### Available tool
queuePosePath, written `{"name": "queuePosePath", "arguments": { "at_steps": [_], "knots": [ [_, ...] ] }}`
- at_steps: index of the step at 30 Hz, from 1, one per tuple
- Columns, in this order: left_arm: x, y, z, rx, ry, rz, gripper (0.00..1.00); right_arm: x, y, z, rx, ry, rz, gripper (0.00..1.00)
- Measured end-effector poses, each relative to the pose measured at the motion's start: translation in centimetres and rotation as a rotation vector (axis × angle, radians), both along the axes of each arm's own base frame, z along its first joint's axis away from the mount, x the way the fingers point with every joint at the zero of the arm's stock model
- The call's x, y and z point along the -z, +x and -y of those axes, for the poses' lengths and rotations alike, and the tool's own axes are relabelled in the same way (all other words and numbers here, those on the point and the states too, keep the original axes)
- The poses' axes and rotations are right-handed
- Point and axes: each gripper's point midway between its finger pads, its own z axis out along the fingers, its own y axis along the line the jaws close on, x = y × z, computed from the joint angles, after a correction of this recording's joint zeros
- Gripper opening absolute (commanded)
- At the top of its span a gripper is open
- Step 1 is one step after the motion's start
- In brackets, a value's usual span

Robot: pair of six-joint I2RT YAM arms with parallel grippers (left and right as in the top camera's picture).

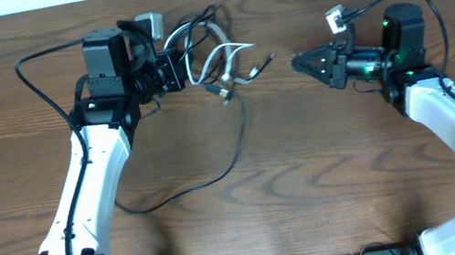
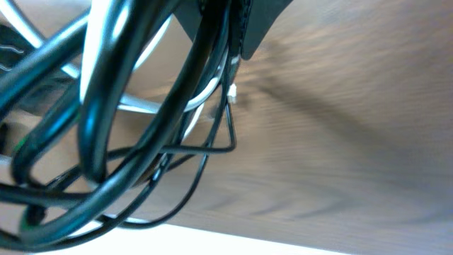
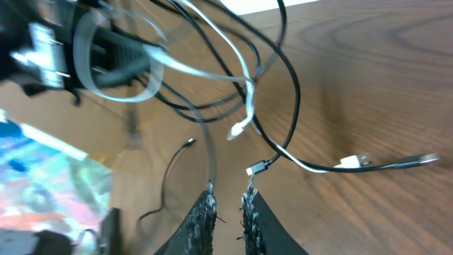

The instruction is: Untangle cables

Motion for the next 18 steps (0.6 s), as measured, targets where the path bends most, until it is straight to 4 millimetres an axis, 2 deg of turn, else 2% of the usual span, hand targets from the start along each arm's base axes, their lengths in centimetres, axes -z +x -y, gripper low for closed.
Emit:
{"name": "queuePosePath", "arguments": {
  "at_steps": [4,7,15,18],
  "knots": [
    [-2.3,-1.3,2.2,0.147,-0.123,0.038,0.08,0.6,0.7,-0.4,0.042,-0.048,0.024,0.13],
    [-3.1,-2.0,2.9,0.196,-0.173,0.03,0.08,0.8,1.0,-0.3,0.061,-0.067,0.033,0.2],
    [-4.6,-3.0,3.4,0.239,-0.22,0.043,0.08,2.9,0.1,-0.4,0.028,-0.157,0.055,0.62],
    [-5.6,-3.4,3.4,0.243,-0.225,0.062,0.08,3.6,-0.5,-0.5,0.0,-0.191,0.072,0.71]
  ]
}}
